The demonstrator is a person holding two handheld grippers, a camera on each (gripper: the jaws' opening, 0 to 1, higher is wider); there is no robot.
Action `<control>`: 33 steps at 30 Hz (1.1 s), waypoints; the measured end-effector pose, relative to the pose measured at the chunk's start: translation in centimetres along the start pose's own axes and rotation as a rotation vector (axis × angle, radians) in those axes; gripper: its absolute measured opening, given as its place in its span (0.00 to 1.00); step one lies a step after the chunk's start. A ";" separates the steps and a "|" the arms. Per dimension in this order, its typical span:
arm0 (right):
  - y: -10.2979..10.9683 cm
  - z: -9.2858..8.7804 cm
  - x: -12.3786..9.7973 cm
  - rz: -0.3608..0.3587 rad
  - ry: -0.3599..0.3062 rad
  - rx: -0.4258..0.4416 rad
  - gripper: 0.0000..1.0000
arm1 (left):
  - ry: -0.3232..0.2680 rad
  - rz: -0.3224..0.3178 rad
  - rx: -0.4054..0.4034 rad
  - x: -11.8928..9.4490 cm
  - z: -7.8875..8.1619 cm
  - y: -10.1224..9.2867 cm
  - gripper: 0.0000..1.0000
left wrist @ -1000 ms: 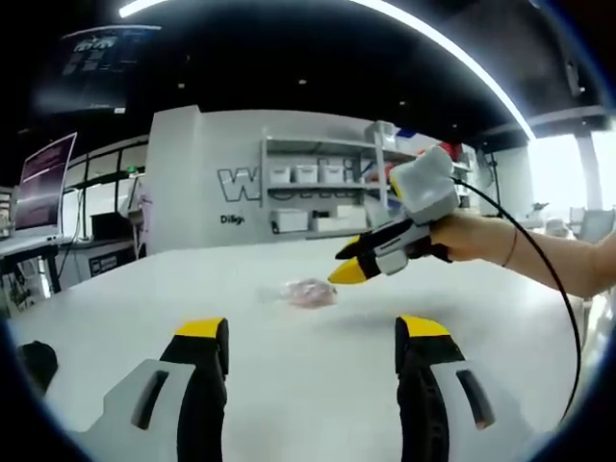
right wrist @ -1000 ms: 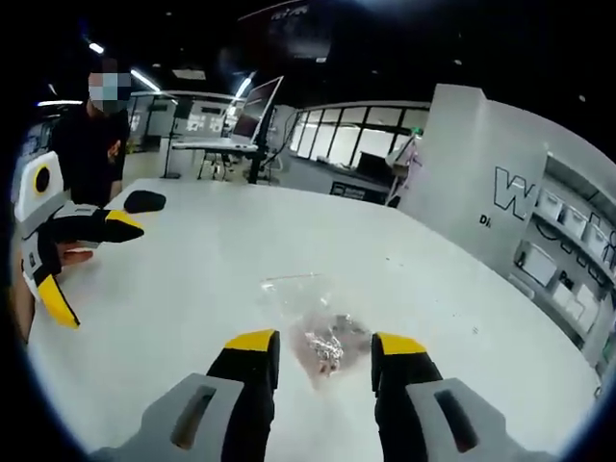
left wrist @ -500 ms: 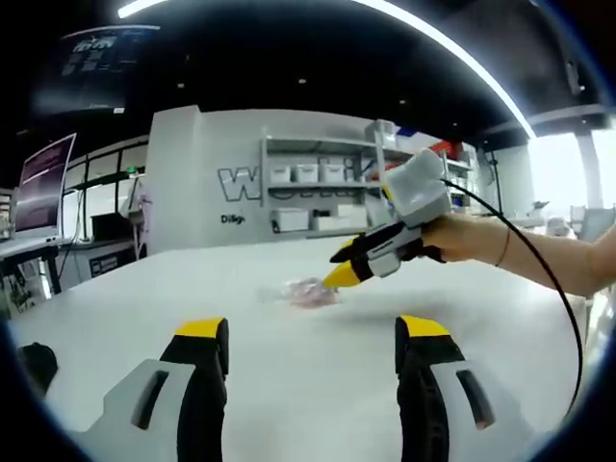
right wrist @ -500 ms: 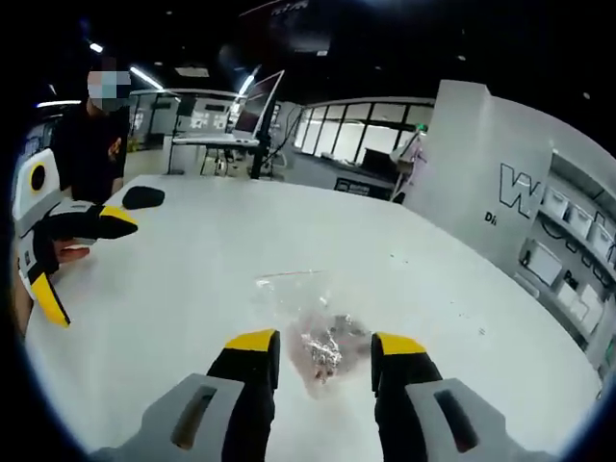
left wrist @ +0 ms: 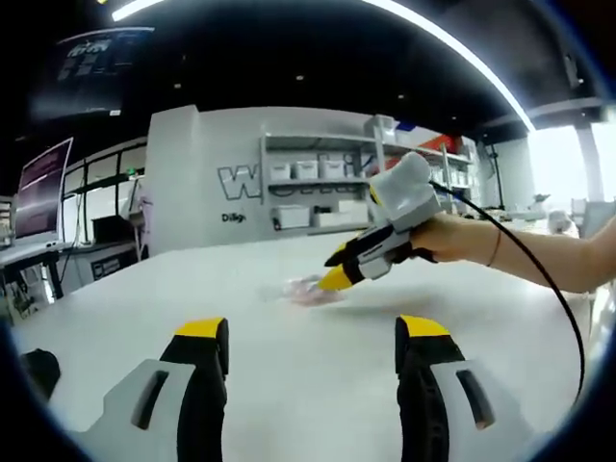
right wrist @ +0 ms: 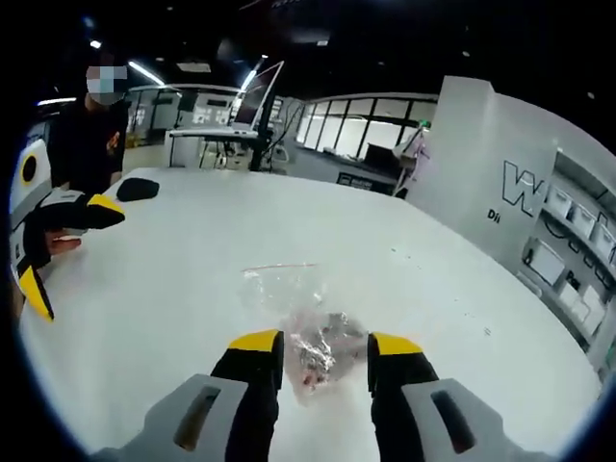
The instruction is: Open the resealable bag by pulling the two sides of the seal apart until the entire bag opening is separated and visibly accessible.
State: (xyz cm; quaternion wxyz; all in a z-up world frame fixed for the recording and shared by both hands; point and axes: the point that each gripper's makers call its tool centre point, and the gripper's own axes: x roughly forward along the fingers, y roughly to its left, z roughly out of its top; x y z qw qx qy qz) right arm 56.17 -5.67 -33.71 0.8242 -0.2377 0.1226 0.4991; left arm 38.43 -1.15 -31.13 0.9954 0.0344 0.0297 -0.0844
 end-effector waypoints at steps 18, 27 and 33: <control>0.3 -0.9 1.1 0.016 0.028 0.008 0.24 | 0.011 0.014 -0.001 -0.1 -0.5 0.7 0.69; 0.3 -1.0 1.1 0.021 0.033 0.013 0.17 | 0.002 0.006 0.002 0.1 -0.1 0.4 0.69; 0.0 -1.1 1.2 0.016 0.033 0.010 0.09 | 0.003 0.004 0.004 0.1 -0.1 0.3 0.69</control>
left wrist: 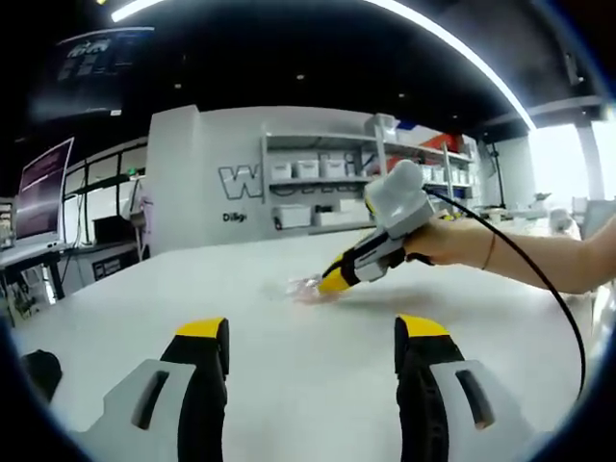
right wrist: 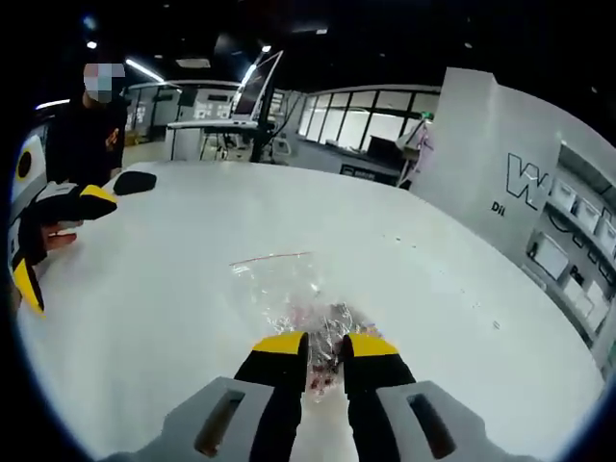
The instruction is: Open the resealable bag by pulling the two sides of the seal apart until the entire bag opening is separated and visibly accessible.
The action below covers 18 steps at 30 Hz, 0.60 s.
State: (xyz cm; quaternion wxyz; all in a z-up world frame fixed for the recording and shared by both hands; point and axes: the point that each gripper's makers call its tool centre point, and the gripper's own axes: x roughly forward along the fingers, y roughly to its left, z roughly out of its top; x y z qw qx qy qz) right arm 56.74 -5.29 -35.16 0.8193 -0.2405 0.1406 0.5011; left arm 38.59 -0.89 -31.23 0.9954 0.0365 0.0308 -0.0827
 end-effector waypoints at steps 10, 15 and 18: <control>0.0 -0.2 -0.2 -0.038 0.026 -0.082 0.00 | 0.006 0.000 0.000 0.0 -0.2 0.0 0.69; 0.3 -0.3 -0.3 -0.051 0.040 -0.112 0.00 | 0.011 -0.003 0.001 0.1 -0.4 -0.1 0.69; 0.3 -0.3 -0.4 -0.053 0.039 -0.111 0.00 | 0.015 -0.002 0.001 0.1 -0.6 -0.1 0.69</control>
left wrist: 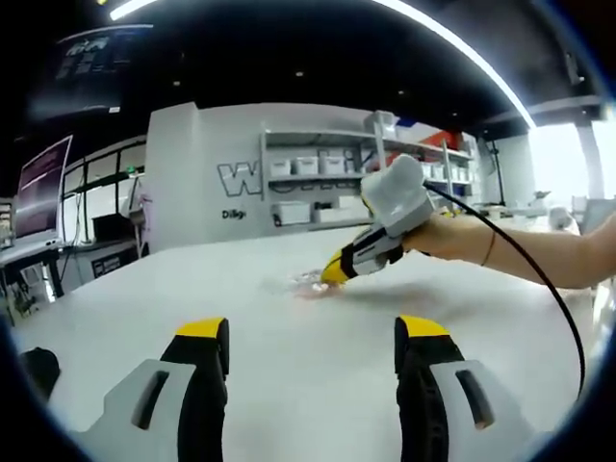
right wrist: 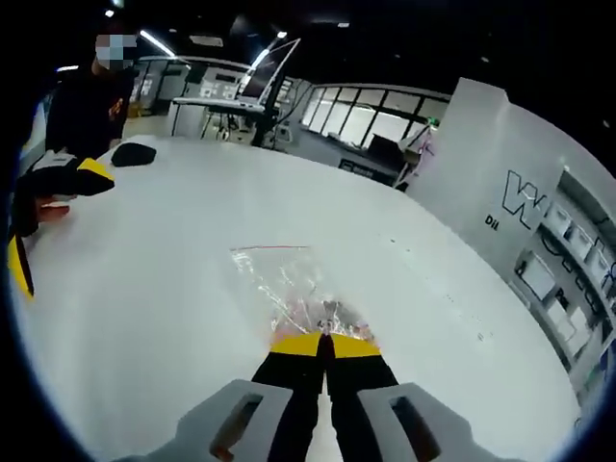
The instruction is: Open the resealable bag by pulling the two sides of the seal apart until the entire bag opening is separated and visibly accessible.
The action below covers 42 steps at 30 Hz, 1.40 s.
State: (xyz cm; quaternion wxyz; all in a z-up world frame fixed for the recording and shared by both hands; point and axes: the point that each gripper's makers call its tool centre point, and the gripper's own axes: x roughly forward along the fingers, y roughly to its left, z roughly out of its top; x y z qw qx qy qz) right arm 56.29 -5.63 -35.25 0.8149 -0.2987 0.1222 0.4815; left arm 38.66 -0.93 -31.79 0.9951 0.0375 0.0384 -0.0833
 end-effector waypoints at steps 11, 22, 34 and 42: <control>0.2 0.0 -0.8 0.018 -0.008 0.029 0.00 | 0.000 -0.001 0.001 0.1 0.0 0.0 0.69; 0.7 0.7 -2.3 0.039 -0.029 0.058 0.00 | -0.002 -0.008 0.005 0.0 0.2 -0.4 0.69; 1.6 1.0 -4.3 0.068 -0.067 0.102 0.00 | 0.000 -0.013 -0.006 0.2 0.2 -0.9 0.68; 2.5 0.3 -6.0 0.107 -0.097 0.175 0.00 | 0.034 -0.017 -0.054 0.6 -0.4 -1.0 0.62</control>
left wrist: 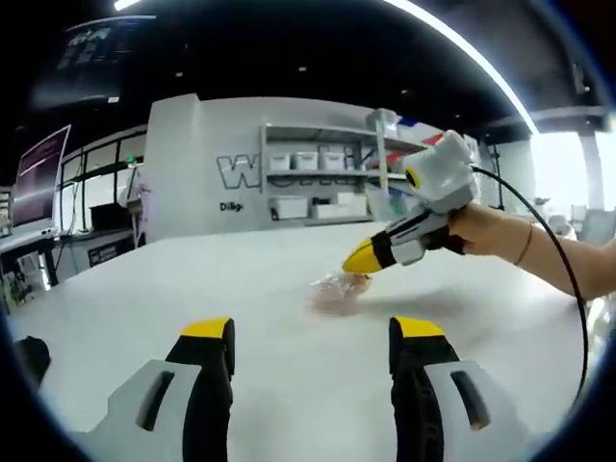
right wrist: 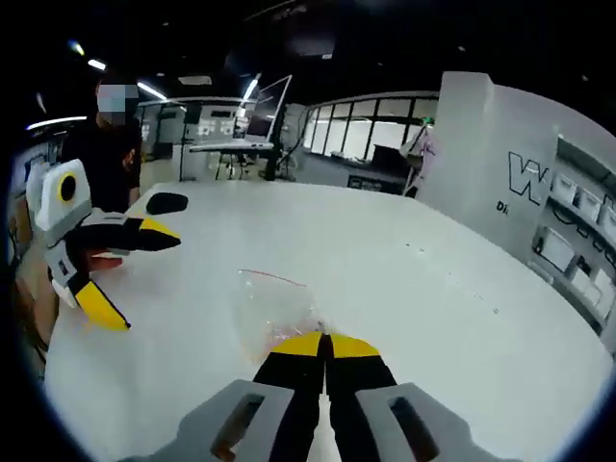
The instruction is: Open the resealable bag by pulling the two sides of the seal apart until the entire bag opening is separated and visibly accessible.
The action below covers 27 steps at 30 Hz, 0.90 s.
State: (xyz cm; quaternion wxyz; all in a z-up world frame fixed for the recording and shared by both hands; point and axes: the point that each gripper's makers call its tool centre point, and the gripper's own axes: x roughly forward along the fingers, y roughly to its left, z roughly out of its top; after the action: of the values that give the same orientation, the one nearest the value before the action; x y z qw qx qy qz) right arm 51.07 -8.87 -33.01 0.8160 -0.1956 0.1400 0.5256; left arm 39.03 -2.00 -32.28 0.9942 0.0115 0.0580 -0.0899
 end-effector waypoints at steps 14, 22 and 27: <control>1.4 -0.7 -1.2 0.018 -0.022 0.058 0.00 | 0.003 0.002 -0.008 0.3 -0.3 0.0 0.61; 2.5 -1.0 -1.8 0.034 -0.042 0.099 0.00 | 0.023 -0.029 -0.045 0.1 -0.6 -0.3 0.43; 3.6 -1.0 -2.5 0.053 -0.064 0.136 0.00 | 0.031 -0.041 -0.080 0.2 -0.7 -0.5 0.42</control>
State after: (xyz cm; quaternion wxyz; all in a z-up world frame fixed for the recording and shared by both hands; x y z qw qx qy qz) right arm 46.73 -10.04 -33.39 0.8173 -0.1191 0.1542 0.5423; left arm 39.03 -2.53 -32.98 0.9908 -0.0283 0.0773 -0.1075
